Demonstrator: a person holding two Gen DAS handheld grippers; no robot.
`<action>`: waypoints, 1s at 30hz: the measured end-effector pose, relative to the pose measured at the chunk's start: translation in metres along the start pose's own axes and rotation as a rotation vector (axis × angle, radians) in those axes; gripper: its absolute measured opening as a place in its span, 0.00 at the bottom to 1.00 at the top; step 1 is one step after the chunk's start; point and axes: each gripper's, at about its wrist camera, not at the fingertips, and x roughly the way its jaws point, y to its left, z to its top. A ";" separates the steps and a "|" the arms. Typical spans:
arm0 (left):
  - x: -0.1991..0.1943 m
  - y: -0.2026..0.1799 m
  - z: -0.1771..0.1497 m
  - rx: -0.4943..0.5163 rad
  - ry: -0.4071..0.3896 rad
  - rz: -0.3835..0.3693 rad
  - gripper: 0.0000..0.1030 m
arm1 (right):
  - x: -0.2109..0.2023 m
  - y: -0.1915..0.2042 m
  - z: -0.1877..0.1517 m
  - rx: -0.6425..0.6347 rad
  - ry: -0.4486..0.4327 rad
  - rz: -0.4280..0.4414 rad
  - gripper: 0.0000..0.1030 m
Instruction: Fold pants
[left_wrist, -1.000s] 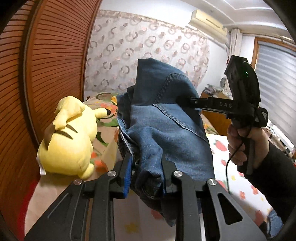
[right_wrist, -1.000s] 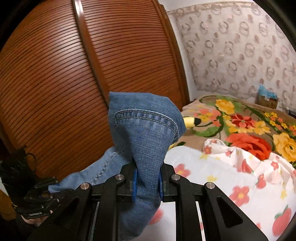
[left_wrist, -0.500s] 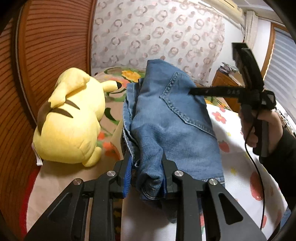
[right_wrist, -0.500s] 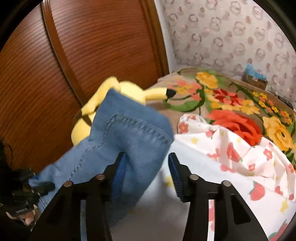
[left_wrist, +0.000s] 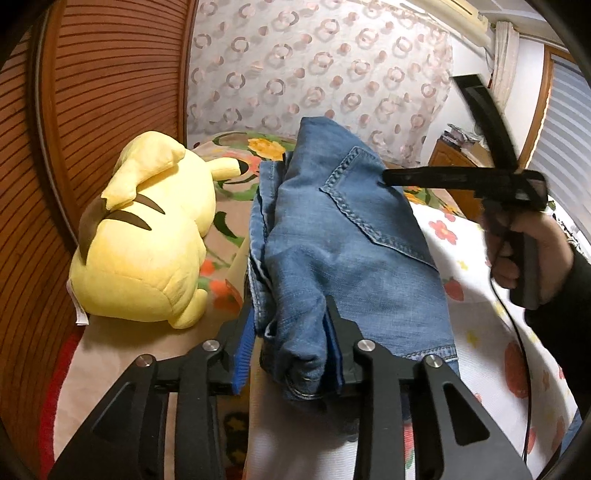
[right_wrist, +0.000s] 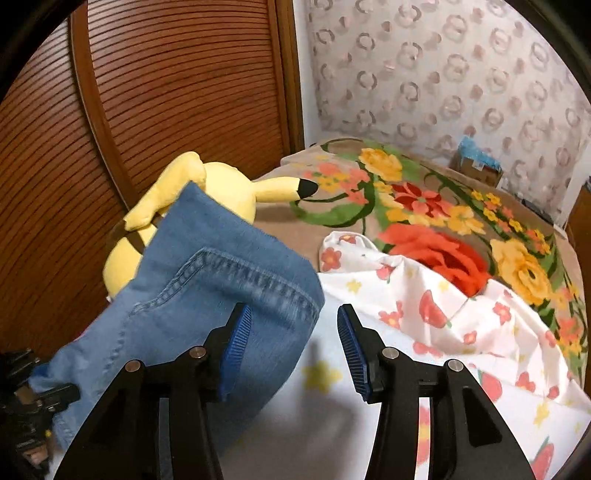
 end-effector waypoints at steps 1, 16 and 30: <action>-0.002 0.000 0.001 0.004 -0.001 0.008 0.37 | -0.009 0.002 -0.002 -0.003 -0.010 -0.002 0.49; -0.061 -0.027 0.006 0.066 -0.083 0.070 0.50 | -0.174 0.001 -0.092 0.033 -0.181 -0.009 0.49; -0.136 -0.108 -0.011 0.155 -0.191 -0.007 0.85 | -0.306 0.013 -0.193 0.076 -0.277 -0.097 0.49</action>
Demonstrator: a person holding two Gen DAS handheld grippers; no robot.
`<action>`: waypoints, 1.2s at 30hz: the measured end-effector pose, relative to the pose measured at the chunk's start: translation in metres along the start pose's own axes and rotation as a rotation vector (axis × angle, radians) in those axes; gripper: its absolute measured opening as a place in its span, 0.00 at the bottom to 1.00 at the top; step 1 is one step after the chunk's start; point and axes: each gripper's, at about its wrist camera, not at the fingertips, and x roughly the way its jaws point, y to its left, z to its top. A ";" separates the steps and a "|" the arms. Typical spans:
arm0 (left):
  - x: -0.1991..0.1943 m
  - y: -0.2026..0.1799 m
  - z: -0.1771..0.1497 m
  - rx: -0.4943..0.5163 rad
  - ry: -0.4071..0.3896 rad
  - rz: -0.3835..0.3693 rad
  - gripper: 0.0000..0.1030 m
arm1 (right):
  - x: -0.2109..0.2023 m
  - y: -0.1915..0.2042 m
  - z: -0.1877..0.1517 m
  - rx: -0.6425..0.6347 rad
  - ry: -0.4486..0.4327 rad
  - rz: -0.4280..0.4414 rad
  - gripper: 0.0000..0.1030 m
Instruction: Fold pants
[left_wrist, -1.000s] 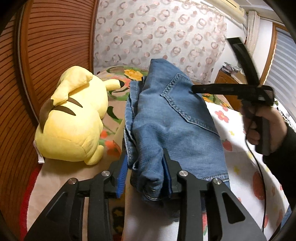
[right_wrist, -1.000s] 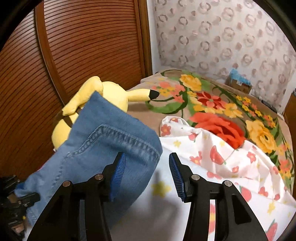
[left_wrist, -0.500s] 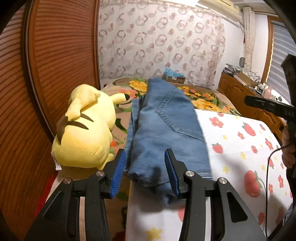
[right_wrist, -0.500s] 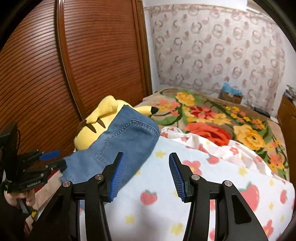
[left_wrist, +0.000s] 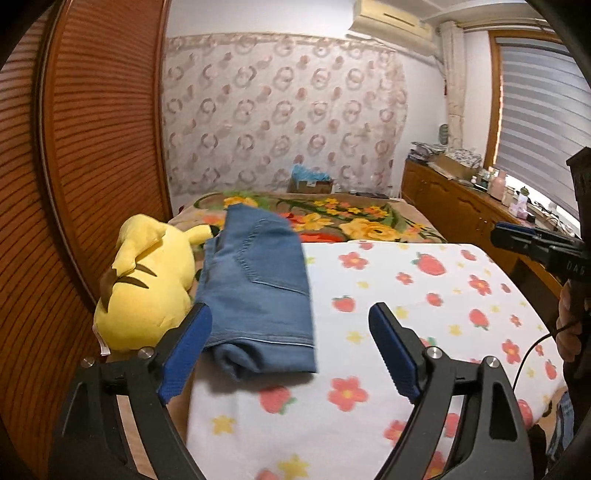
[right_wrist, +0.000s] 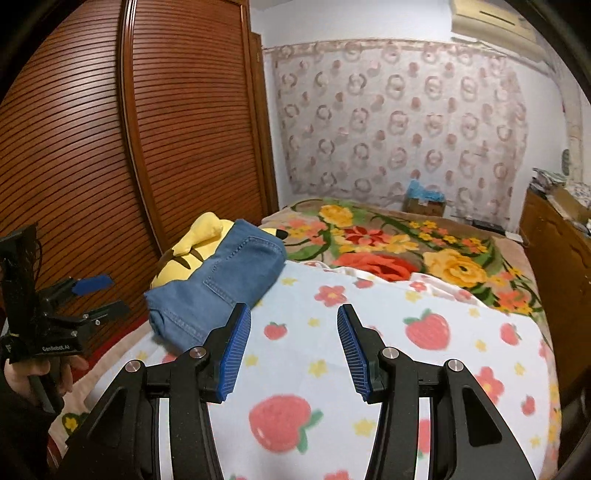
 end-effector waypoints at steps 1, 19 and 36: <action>-0.005 -0.006 0.000 0.004 -0.011 0.000 0.85 | -0.010 -0.001 -0.004 0.004 -0.004 -0.009 0.49; -0.078 -0.093 0.020 0.058 -0.110 0.002 0.85 | -0.131 0.032 -0.043 0.057 -0.110 -0.167 0.64; -0.085 -0.131 0.017 0.064 -0.101 -0.012 0.85 | -0.165 0.048 -0.050 0.101 -0.151 -0.242 0.64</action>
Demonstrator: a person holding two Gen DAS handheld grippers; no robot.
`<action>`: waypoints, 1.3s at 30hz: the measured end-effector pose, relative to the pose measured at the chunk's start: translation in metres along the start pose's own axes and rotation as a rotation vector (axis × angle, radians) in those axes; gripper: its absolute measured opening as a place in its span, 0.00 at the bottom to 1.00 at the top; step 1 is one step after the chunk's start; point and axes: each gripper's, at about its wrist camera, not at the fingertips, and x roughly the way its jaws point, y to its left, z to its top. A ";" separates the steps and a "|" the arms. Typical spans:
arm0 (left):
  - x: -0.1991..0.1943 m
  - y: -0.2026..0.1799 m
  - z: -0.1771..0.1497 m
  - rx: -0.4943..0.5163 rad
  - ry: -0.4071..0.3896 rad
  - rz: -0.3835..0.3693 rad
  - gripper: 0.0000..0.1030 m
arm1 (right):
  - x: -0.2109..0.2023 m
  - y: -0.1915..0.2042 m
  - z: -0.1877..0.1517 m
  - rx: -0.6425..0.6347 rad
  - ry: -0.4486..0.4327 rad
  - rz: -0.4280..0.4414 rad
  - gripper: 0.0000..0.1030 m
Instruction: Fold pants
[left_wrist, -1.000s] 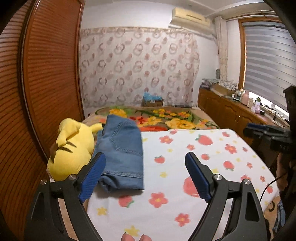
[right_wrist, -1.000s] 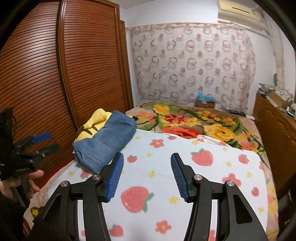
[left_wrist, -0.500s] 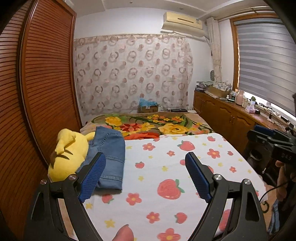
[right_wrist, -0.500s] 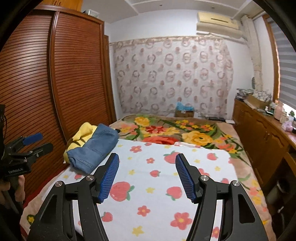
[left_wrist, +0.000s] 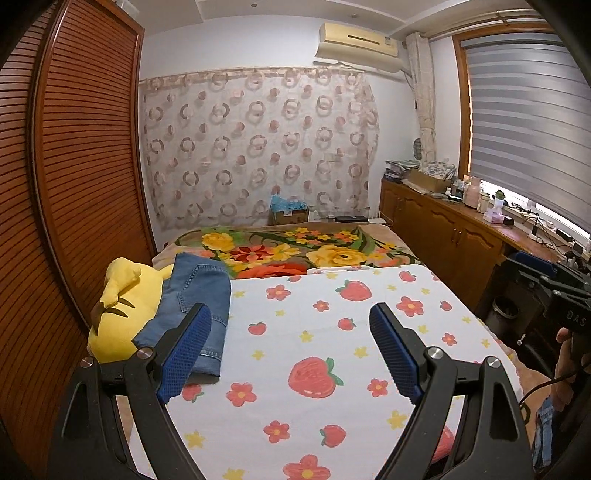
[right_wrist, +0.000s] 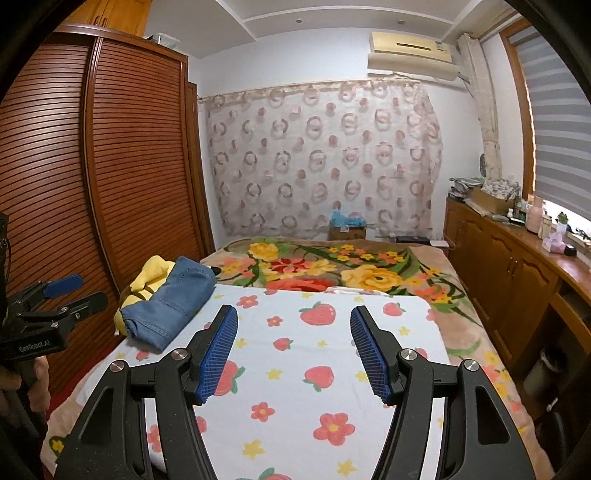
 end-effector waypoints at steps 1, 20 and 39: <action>0.000 0.001 0.000 0.000 0.000 0.001 0.85 | 0.000 -0.001 -0.001 0.001 -0.001 -0.001 0.64; 0.001 -0.002 0.001 -0.007 0.007 0.004 0.85 | 0.004 -0.004 -0.001 0.005 -0.002 -0.003 0.64; 0.002 -0.001 0.000 -0.007 0.007 0.005 0.85 | 0.004 -0.008 -0.004 0.006 -0.008 -0.007 0.64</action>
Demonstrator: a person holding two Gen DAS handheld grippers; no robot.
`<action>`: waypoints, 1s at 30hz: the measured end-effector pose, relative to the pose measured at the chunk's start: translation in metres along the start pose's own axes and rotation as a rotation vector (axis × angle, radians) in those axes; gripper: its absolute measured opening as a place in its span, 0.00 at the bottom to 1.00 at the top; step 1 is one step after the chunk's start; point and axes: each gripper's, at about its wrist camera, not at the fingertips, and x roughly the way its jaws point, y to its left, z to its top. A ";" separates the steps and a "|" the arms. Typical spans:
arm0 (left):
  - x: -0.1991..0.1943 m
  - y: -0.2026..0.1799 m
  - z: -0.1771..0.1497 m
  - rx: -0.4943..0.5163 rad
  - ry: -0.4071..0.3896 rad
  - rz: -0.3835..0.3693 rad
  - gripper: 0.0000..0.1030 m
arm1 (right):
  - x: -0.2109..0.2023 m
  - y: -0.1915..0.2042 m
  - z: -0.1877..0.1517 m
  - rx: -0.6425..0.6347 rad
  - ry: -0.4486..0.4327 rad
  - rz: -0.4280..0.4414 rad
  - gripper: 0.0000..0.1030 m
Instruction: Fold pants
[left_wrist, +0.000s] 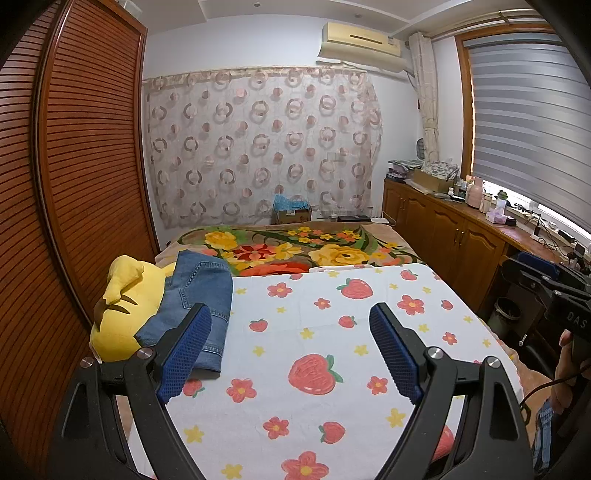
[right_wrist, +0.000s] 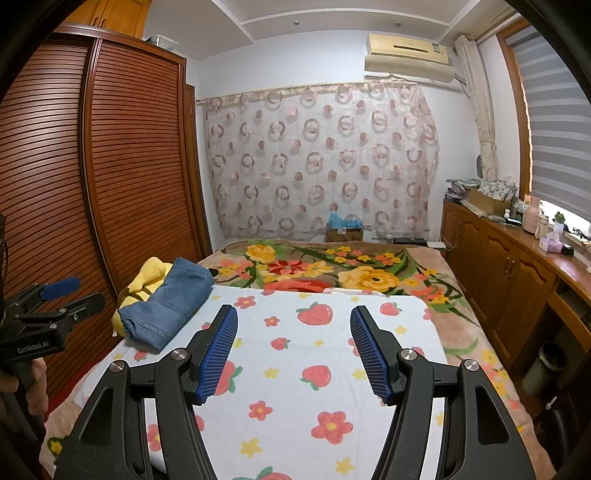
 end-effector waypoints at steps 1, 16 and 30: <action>0.000 -0.001 0.000 -0.001 0.000 0.000 0.85 | 0.000 0.000 0.000 0.000 0.000 0.003 0.64; 0.000 0.000 -0.001 0.000 -0.001 0.000 0.85 | 0.001 0.001 -0.001 -0.001 0.000 0.000 0.64; 0.000 0.001 -0.002 0.001 -0.001 0.001 0.85 | 0.001 -0.001 0.000 0.000 0.000 -0.006 0.64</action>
